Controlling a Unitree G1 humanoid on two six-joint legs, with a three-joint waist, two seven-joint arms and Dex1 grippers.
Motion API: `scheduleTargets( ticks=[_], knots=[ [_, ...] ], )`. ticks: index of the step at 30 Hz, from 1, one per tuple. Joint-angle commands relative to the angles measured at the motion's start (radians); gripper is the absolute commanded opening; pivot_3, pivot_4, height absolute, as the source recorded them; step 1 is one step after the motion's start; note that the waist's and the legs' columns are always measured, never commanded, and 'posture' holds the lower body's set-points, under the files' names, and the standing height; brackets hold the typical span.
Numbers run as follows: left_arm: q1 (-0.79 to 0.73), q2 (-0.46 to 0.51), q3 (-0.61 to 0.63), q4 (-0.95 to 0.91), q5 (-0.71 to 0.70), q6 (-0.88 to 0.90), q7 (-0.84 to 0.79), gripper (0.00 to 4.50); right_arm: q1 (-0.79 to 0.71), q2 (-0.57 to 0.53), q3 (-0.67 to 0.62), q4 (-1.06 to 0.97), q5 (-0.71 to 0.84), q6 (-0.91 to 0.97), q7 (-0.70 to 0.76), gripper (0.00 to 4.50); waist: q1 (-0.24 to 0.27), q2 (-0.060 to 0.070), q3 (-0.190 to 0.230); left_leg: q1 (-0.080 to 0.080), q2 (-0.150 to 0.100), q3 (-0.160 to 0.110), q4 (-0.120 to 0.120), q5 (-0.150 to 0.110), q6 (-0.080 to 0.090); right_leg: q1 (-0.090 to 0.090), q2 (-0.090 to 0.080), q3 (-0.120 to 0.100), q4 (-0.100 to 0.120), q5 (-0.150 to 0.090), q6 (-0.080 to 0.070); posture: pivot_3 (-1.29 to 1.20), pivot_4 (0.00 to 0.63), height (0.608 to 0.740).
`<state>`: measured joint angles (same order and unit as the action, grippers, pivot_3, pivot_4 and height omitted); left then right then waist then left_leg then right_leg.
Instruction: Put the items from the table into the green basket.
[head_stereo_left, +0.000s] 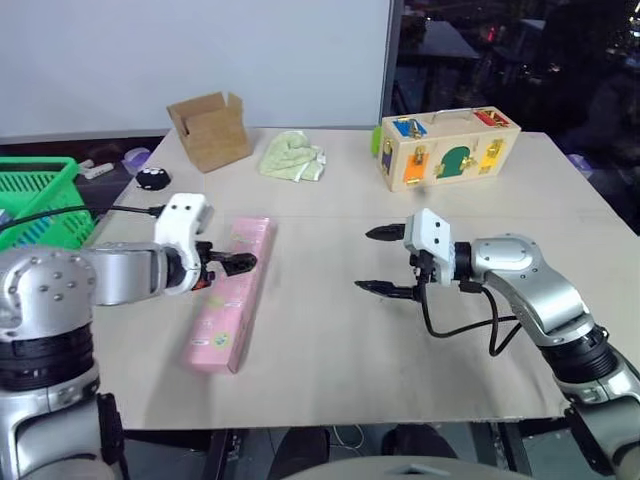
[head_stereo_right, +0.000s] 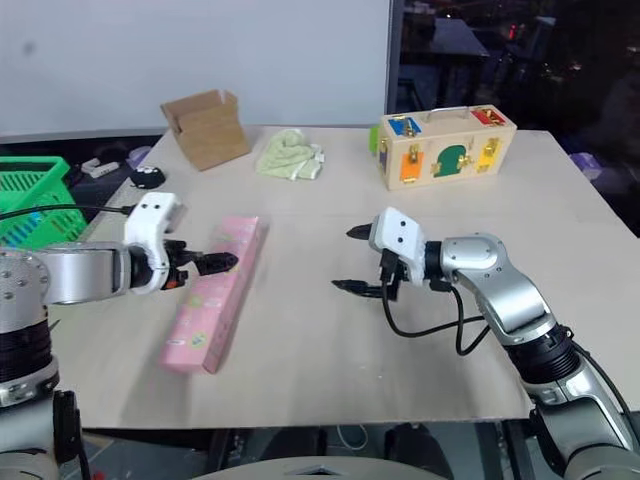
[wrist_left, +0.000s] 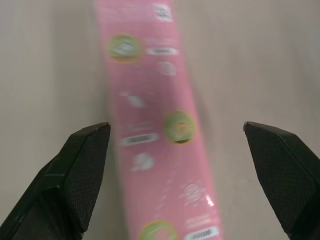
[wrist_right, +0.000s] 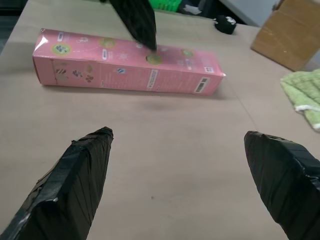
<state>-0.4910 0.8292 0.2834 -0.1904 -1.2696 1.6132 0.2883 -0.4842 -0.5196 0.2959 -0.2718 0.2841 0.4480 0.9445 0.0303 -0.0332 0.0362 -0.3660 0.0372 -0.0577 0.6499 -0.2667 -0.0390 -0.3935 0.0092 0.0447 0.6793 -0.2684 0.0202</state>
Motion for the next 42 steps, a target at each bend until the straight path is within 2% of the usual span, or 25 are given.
scheduleTargets(
  ticks=[1, 6, 16, 24, 30, 35, 42],
  knots=[
    [-0.045, -0.013, -0.049, 0.059, -0.078, 0.001, 0.142, 4.42, 0.009, -0.001, -0.038, -0.071, 0.021, 0.019, -0.023, 4.50, -0.012, 0.000, 0.000, 0.000, 0.000, 0.000, 0.000, 0.000, 0.000, 0.000, 0.000, 0.000, 0.000, 0.000, 0.000, 0.05, 0.000, 0.740],
    [-0.065, -0.027, -0.091, 0.095, -0.094, 0.001, 0.302, 4.42, 0.051, -0.031, -0.060, -0.146, 0.084, 0.028, 0.014, 4.50, -0.019, 0.001, 0.001, 0.000, -0.001, 0.000, 0.000, 0.000, 0.000, 0.000, -0.001, 0.000, 0.000, 0.000, 0.000, 0.01, 0.011, 0.740],
    [-0.068, -0.020, -0.114, 0.068, -0.054, 0.001, 0.386, 4.42, 0.057, -0.019, -0.044, -0.157, 0.077, 0.027, -0.011, 4.50, -0.040, 0.002, 0.001, 0.001, -0.001, 0.000, 0.000, 0.000, 0.000, 0.001, 0.000, 0.001, 0.000, 0.000, 0.000, 0.01, 0.011, 0.740],
    [-0.064, -0.034, -0.081, 0.054, -0.056, 0.001, 0.403, 4.42, 0.040, -0.010, -0.035, -0.129, 0.064, 0.007, -0.007, 4.50, -0.041, 0.002, 0.001, 0.001, -0.001, 0.000, 0.000, 0.000, 0.000, 0.001, 0.000, 0.000, 0.000, 0.000, 0.000, 0.03, 0.003, 0.740],
    [-0.039, -0.082, -0.052, 0.097, -0.054, 0.001, 0.413, 4.42, 0.036, -0.012, -0.032, -0.120, 0.053, -0.003, 0.000, 4.50, -0.040, 0.002, 0.001, 0.001, -0.002, 0.000, 0.000, 0.000, 0.000, 0.001, -0.001, 0.000, 0.000, 0.000, 0.000, 0.03, 0.001, 0.740],
    [-0.041, -0.122, -0.055, 0.146, 0.015, 0.001, 0.389, 4.42, 0.039, -0.014, -0.032, -0.122, 0.052, -0.001, 0.006, 4.50, -0.040, 0.002, 0.001, 0.001, -0.002, 0.000, 0.000, 0.000, 0.000, 0.001, -0.001, 0.000, 0.000, 0.000, 0.000, 0.03, 0.004, 0.740],
    [-0.024, -0.129, -0.081, 0.182, 0.154, 0.001, 0.301, 4.42, 0.049, -0.011, -0.036, -0.132, 0.056, 0.001, 0.007, 4.50, -0.042, 0.002, 0.001, 0.001, -0.002, 0.000, 0.000, 0.000, 0.000, 0.001, -0.001, 0.000, -0.001, 0.000, 0.000, 0.01, 0.011, 0.740]
  ],
)
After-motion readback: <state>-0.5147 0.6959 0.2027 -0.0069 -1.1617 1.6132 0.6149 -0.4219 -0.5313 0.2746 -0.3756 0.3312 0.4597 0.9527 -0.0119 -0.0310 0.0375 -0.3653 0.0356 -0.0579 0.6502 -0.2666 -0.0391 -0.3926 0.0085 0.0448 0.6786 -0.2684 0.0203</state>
